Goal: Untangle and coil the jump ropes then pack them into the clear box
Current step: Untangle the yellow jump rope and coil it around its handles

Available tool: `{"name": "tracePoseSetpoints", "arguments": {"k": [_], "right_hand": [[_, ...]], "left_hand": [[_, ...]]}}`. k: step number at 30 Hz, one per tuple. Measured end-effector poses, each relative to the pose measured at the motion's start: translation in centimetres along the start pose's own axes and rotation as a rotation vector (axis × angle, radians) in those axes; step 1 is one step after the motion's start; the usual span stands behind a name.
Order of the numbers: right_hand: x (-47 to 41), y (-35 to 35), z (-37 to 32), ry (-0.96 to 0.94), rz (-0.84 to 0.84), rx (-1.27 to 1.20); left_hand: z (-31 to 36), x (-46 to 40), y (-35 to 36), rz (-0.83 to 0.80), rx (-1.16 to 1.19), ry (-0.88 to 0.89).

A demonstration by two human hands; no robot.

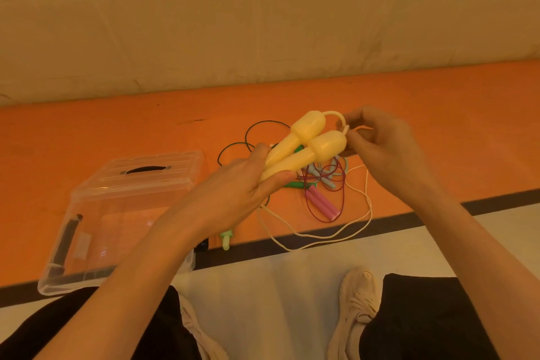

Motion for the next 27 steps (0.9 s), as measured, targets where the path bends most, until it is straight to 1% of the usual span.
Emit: {"name": "tracePoseSetpoints", "arguments": {"k": [1, 2, 3, 4, 5, 6, 7, 8, 9, 10, 11, 13, 15, 18, 21, 24, 27], "right_hand": [[-0.1, 0.1, 0.4, 0.056, 0.021, -0.104], [-0.1, 0.3, 1.3, 0.151, 0.013, -0.254], [0.0, 1.1, 2.2, 0.276, -0.044, -0.438], [0.4, 2.3, 2.9, 0.402, -0.150, -0.621], [1.0, 3.7, 3.0, 0.503, -0.289, -0.746], [1.9, 5.0, 2.6, 0.565, -0.441, -0.801], [2.8, 6.2, 1.9, 0.576, -0.574, -0.817], [3.4, 7.2, 1.2, 0.547, -0.653, -0.828], [3.5, 7.9, 0.6, 0.517, -0.661, -0.852], [3.4, 8.4, 0.3, 0.507, -0.618, -0.882], [3.2, 8.7, 0.3, 0.517, -0.538, -0.916], [2.4, 8.6, 1.2, 0.535, -0.344, -0.964], [2.1, 8.0, 2.0, 0.527, -0.219, -0.984], [1.9, 7.4, 2.2, 0.491, -0.170, -0.981], [1.9, 7.2, 1.8, 0.458, -0.175, -1.007], [1.8, 7.1, 1.9, 0.433, -0.169, -1.043], [1.7, 6.9, 1.9, 0.434, -0.143, -1.037]], "left_hand": [[0.0, 0.0, -0.3, 0.030, -0.017, 0.003], [0.0, 0.1, -0.5, 0.060, -0.022, 0.003], [0.0, 0.2, -0.8, 0.084, -0.022, 0.000], [-0.1, 0.2, -0.9, 0.102, -0.024, -0.003], [-0.2, 0.2, -0.9, 0.115, -0.030, -0.007], [-0.1, 0.2, -1.0, 0.127, -0.034, -0.008], [0.0, 0.2, -1.0, 0.140, -0.041, -0.003], [0.3, 0.2, -1.0, 0.151, -0.059, 0.005], [0.6, 0.2, -0.9, 0.154, -0.095, 0.013], [1.0, 0.1, -0.6, 0.147, -0.149, 0.022], [1.3, -0.1, -0.2, 0.136, -0.213, 0.031], [1.7, -0.4, 0.5, 0.115, -0.322, 0.050], [1.9, -0.6, 0.9, 0.105, -0.360, 0.065], [2.2, -0.8, 0.9, 0.112, -0.324, 0.088], [2.0, -0.9, 0.9, 0.089, -0.211, 0.091], [2.1, -0.9, 1.2, 0.056, -0.146, 0.094], [1.8, -1.0, 1.3, 0.006, 0.060, 0.081]]}}
Point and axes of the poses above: each hand's wrist, its own x-axis away from the middle knuckle, its own y-axis out of the palm, z = x × y, the point moved 9 cm from there along -x, towards the middle knuckle, and after that the axes turned 6 degrees about x, right-handed, at the moved point
